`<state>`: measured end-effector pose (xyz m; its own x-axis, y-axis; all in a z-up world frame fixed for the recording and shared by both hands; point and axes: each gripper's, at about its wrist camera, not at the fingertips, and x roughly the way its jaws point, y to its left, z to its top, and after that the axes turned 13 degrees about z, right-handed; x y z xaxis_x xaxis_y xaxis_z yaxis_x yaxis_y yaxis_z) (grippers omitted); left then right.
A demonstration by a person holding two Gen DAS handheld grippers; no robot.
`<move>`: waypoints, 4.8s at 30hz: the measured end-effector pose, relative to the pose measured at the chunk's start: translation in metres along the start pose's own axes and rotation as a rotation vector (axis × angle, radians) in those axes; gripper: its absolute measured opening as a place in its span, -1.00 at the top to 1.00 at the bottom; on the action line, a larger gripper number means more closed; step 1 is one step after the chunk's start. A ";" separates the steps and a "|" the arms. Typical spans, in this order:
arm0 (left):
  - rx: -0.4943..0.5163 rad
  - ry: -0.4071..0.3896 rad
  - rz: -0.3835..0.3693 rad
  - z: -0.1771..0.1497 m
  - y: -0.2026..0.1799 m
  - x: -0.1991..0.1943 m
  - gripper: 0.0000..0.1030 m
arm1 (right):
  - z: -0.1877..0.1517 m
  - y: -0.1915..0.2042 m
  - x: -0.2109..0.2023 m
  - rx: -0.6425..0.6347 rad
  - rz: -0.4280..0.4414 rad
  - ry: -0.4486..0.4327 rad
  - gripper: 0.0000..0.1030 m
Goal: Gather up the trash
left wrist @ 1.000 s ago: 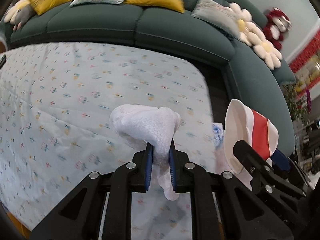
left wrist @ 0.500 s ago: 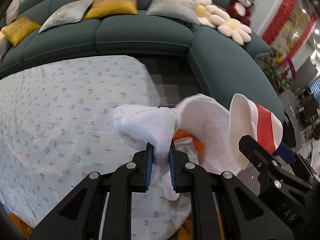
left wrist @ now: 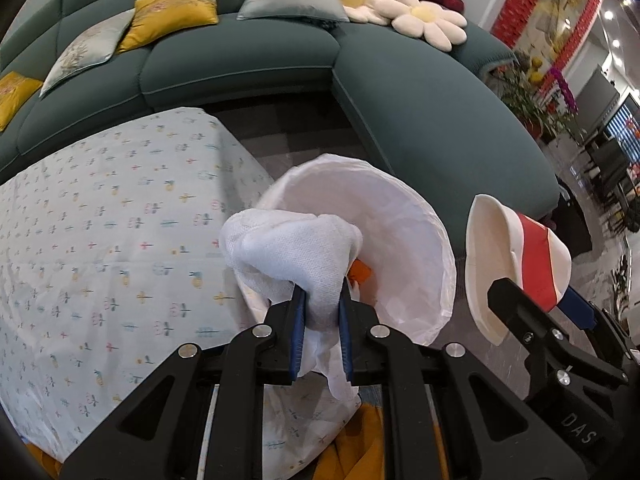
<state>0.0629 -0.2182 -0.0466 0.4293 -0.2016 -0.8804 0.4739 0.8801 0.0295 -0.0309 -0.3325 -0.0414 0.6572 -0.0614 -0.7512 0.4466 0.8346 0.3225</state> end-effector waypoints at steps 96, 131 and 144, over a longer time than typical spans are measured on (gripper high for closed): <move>-0.159 -0.040 0.251 -0.060 0.083 -0.027 -0.76 | -0.046 0.068 0.002 -0.224 0.038 0.091 -0.87; -0.130 -0.054 0.288 -0.065 0.072 -0.034 -0.76 | -0.051 0.062 -0.004 -0.221 0.027 0.084 -0.87; -0.124 -0.044 0.294 -0.067 0.072 -0.032 -0.75 | -0.052 0.060 -0.003 -0.214 0.025 0.084 -0.87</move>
<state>0.0319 -0.1195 -0.0484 0.5677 0.0529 -0.8215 0.2283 0.9487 0.2189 -0.0377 -0.2539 -0.0493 0.6094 -0.0007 -0.7928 0.2858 0.9330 0.2188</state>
